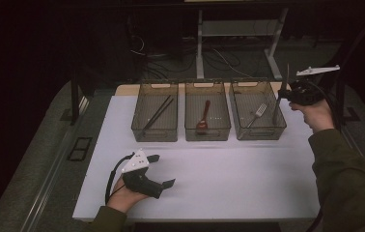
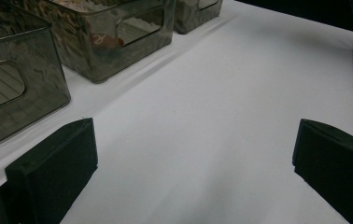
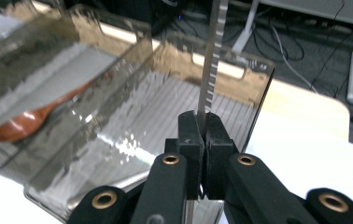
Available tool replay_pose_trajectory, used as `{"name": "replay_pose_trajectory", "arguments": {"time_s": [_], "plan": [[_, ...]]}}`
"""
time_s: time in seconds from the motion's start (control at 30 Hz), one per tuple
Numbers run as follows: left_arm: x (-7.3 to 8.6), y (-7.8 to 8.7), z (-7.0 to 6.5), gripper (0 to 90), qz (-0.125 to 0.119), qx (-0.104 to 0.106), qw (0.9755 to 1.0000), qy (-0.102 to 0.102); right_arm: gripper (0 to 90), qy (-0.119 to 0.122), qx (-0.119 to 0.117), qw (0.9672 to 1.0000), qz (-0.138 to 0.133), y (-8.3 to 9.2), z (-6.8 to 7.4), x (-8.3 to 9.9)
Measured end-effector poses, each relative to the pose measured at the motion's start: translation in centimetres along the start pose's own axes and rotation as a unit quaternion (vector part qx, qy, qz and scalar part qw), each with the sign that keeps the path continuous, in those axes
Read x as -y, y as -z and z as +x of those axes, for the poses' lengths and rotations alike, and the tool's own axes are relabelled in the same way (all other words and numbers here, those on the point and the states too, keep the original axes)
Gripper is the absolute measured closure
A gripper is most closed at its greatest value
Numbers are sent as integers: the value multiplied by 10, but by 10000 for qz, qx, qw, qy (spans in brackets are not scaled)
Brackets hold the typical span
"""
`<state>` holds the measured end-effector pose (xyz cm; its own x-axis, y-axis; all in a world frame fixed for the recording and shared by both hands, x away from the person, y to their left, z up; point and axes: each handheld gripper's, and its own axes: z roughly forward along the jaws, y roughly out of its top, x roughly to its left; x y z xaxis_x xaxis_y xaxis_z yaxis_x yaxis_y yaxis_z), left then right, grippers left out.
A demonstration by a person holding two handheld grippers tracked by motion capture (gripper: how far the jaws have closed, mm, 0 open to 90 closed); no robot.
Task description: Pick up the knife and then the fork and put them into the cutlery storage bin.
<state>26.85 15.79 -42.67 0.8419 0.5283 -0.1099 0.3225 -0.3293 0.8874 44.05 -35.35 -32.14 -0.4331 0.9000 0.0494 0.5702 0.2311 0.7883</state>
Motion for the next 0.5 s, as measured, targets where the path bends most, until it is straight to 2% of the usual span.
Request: {"name": "replay_pose_trajectory", "arguments": {"time_s": [0.3,0.5], "plan": [[0,0,0,0,7,21,10000,-5,870,68,-32,9976,688,-12,-2,8],[0,0,0,0,6,9,10000,8,870,165,-87,9972,725,-17,-1,8]]}}
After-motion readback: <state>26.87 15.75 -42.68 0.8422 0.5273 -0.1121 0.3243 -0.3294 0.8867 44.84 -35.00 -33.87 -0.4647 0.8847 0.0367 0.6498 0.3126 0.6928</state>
